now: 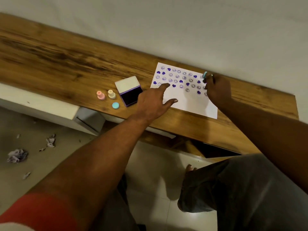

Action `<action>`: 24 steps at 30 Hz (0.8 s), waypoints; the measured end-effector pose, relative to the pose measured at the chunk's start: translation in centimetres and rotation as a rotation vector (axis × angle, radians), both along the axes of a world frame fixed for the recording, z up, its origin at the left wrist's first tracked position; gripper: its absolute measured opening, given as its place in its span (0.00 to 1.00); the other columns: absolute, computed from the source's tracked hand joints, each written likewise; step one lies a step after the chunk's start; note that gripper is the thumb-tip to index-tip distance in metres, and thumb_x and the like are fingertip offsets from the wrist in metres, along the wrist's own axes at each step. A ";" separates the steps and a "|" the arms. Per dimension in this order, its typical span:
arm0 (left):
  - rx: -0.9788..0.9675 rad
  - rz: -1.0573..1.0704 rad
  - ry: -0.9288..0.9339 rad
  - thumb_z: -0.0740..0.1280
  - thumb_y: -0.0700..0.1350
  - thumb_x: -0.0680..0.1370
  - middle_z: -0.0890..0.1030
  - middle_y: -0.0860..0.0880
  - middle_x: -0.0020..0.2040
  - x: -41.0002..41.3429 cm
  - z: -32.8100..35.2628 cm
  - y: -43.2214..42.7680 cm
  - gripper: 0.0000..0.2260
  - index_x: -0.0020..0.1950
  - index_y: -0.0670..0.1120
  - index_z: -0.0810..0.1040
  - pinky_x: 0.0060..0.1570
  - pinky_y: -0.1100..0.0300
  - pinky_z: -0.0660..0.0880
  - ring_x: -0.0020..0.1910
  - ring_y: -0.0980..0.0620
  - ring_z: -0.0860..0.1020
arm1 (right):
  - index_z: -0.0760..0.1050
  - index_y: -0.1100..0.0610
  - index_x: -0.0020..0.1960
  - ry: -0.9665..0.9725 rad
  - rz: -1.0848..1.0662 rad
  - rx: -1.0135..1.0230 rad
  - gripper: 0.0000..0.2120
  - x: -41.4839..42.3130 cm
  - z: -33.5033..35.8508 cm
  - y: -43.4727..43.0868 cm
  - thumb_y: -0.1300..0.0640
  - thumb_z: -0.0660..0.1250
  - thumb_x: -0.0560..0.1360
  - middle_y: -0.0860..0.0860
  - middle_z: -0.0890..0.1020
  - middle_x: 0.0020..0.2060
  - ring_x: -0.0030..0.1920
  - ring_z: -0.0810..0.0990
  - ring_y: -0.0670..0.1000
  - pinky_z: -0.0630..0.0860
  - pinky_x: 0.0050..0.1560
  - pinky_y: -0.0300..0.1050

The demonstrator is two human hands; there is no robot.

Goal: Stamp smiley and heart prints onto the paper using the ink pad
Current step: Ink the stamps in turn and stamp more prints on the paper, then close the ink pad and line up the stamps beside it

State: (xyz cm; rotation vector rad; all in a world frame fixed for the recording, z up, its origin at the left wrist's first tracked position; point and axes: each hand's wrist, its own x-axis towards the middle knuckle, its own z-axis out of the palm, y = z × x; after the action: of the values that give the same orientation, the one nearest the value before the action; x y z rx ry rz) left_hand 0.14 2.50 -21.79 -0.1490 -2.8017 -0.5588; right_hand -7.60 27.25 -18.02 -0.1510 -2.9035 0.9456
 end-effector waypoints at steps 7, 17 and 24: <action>0.011 0.060 0.115 0.66 0.69 0.79 0.88 0.49 0.50 4.3 1.8 -7.1 0.28 0.72 0.52 0.77 0.41 0.57 0.78 0.48 0.48 0.86 | 0.82 0.57 0.65 0.052 0.254 0.052 0.19 1.4 0.6 -6.8 0.47 0.65 0.82 0.57 0.84 0.54 0.52 0.82 0.57 0.76 0.53 0.46; 0.167 0.380 -0.060 0.73 0.63 0.76 0.76 0.56 0.35 9.6 0.3 -15.9 0.20 0.63 0.53 0.80 0.43 0.52 0.80 0.41 0.49 0.82 | 0.81 0.50 0.58 0.101 0.785 0.030 0.13 6.8 2.4 -21.4 0.47 0.72 0.76 0.47 0.85 0.46 0.43 0.82 0.46 0.79 0.43 0.43; 0.207 0.423 -0.153 0.71 0.67 0.75 0.84 0.53 0.48 9.1 -1.6 -17.2 0.22 0.61 0.55 0.82 0.48 0.52 0.80 0.48 0.50 0.83 | 0.83 0.52 0.60 0.092 0.925 0.231 0.15 7.3 1.3 -25.7 0.46 0.72 0.76 0.50 0.86 0.48 0.46 0.83 0.48 0.79 0.46 0.42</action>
State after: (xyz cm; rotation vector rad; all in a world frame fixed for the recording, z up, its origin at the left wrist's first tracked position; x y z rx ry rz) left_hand 9.19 -14.68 -23.40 0.5352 -2.7706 -0.7699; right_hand -0.28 1.53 -16.72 1.2910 -2.9145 0.6165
